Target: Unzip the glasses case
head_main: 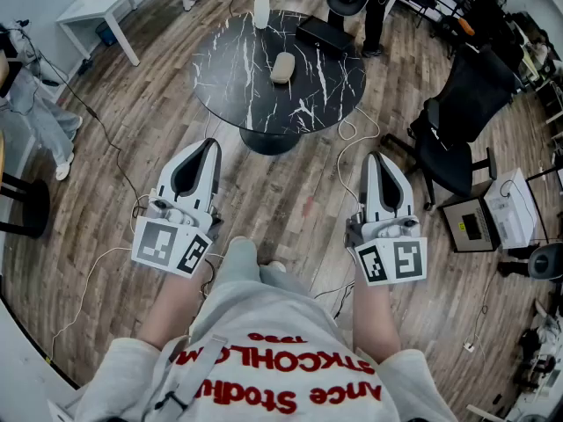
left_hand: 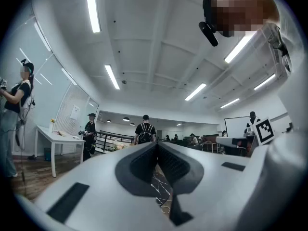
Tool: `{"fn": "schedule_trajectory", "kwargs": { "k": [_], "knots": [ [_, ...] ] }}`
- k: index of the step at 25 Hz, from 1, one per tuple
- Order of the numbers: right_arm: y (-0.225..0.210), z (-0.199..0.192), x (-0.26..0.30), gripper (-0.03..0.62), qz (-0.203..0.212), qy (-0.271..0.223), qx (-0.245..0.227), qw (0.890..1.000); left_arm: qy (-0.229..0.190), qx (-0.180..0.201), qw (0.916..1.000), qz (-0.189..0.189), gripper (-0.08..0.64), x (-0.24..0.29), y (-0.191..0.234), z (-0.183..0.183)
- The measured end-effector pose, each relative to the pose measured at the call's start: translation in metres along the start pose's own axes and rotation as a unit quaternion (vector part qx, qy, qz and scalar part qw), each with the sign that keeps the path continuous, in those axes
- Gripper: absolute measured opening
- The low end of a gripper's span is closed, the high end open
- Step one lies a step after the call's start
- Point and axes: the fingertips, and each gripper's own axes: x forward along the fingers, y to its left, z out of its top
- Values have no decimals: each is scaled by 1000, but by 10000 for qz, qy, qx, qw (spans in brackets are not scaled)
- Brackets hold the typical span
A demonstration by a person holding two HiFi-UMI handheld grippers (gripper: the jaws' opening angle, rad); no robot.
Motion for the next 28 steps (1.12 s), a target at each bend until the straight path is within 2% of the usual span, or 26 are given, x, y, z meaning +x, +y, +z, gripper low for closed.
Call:
{"fn": "schedule_trajectory", "kwargs": {
  "k": [5, 10, 13, 22, 28],
  "knots": [
    [-3, 3, -12, 15, 9, 3, -36, 10000, -21, 156, 9999, 9, 9, -2, -14, 2],
    [-4, 9, -16, 15, 135, -63, 336, 9993, 106, 205, 9997, 118, 9, -4, -17, -3],
    [0, 16, -15, 15, 250, -69, 357, 9990, 147, 227, 9995, 174, 9, -4, -14, -3],
    [0, 0, 24, 17, 501, 116, 419, 9978, 232, 90, 9991, 335, 9, 24, 18, -19],
    [-8, -20, 88, 17, 447, 220, 302, 9983, 280, 30, 9991, 314, 9, 71, 69, -39]
  ]
}}
